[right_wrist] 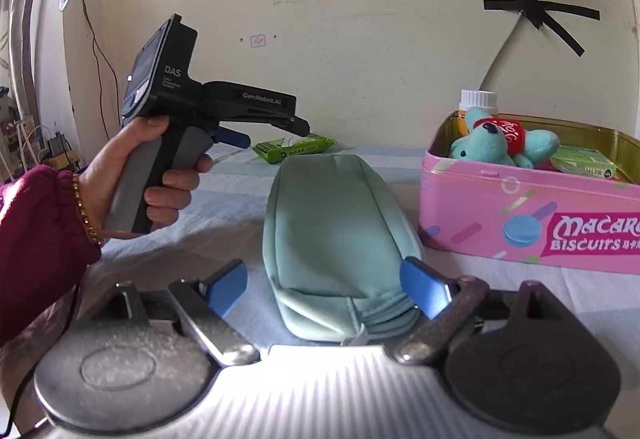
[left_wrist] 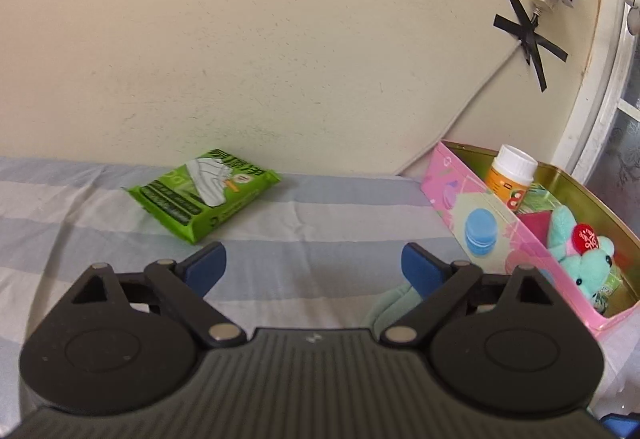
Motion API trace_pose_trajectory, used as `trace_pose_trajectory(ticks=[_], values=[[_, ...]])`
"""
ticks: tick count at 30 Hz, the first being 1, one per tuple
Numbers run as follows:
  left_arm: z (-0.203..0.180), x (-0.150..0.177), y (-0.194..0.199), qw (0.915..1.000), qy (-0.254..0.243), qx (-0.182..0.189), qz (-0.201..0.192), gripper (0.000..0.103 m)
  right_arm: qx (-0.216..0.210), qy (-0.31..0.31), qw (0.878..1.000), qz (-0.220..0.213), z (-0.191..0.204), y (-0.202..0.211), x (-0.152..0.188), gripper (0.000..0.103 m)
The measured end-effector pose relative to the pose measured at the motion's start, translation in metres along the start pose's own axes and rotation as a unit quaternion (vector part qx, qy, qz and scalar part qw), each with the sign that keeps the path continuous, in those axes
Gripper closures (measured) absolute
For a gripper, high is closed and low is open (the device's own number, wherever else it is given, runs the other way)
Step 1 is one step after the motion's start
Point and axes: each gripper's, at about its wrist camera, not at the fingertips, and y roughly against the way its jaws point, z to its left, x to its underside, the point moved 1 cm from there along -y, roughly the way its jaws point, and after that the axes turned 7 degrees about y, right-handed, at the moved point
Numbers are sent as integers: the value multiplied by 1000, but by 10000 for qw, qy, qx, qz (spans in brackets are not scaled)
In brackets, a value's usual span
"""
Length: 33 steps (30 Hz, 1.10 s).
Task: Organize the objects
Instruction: 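Grasp the teal zippered pouch with the right gripper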
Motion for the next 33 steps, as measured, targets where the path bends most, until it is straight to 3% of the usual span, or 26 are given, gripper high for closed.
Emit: trace_pose_trajectory(ticks=[4,7,8,9,12,18,21,23,24,25,28,33], values=[[-9,7,-19,9980,127,481,401,14,78,-373,9993,11,-12,-1,0,16],[-17,22,-30,9932,-7,789,860,34,52,-511,9987,11,-15,-1,1,16],[-21,25,-28,9930,-141,818,834,38,50,-514,9987,18,-15,-1,1,16],[-26,29,-22,9921,-332,877,829,48,42,-520,9986,23,-16,-1,1,16],[-30,35,-8,9929,-591,665,783,51,73,-589,9982,32,-19,-2,0,14],[-2,54,43,9945,-112,476,927,58,258,-771,9967,-14,-25,1,1,14],[-3,75,86,9959,-261,258,830,57,470,-1020,9936,-87,-34,10,4,14],[-7,88,114,9963,-438,238,695,44,416,-1303,9905,-171,-45,20,7,14],[-6,92,124,9964,-461,209,677,29,371,-1441,9887,-200,-51,25,8,14],[-3,92,132,9972,-407,199,588,24,347,-1550,9871,-215,-56,30,9,14],[9,87,141,9991,-147,144,377,24,283,-1545,9875,-125,-64,41,9,14],[13,65,115,9997,80,-60,201,23,92,-1331,9909,171,-53,39,10,14]])
